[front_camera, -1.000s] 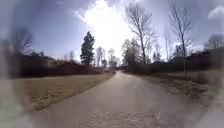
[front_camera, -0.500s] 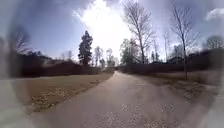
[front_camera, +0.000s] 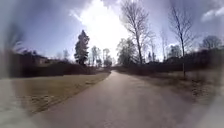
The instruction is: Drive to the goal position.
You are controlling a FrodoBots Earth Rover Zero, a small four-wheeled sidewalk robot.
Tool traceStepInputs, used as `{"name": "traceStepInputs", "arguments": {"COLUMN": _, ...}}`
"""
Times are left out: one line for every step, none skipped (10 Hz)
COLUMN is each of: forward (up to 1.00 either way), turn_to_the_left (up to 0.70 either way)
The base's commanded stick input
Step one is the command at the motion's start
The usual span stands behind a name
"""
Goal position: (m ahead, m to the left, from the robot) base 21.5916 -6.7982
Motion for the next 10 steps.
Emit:
{"name": "traceStepInputs", "arguments": {"forward": 1.00, "turn_to_the_left": 0.00}}
{"name": "traceStepInputs", "arguments": {"forward": 1.00, "turn_to_the_left": 0.00}}
{"name": "traceStepInputs", "arguments": {"forward": 1.00, "turn_to_the_left": 0.00}}
{"name": "traceStepInputs", "arguments": {"forward": 1.00, "turn_to_the_left": 0.00}}
{"name": "traceStepInputs", "arguments": {"forward": 1.00, "turn_to_the_left": 0.00}}
{"name": "traceStepInputs", "arguments": {"forward": 1.00, "turn_to_the_left": 0.00}}
{"name": "traceStepInputs", "arguments": {"forward": 1.00, "turn_to_the_left": 0.00}}
{"name": "traceStepInputs", "arguments": {"forward": 1.00, "turn_to_the_left": 0.00}}
{"name": "traceStepInputs", "arguments": {"forward": 1.00, "turn_to_the_left": 0.00}}
{"name": "traceStepInputs", "arguments": {"forward": 1.00, "turn_to_the_left": 0.00}}
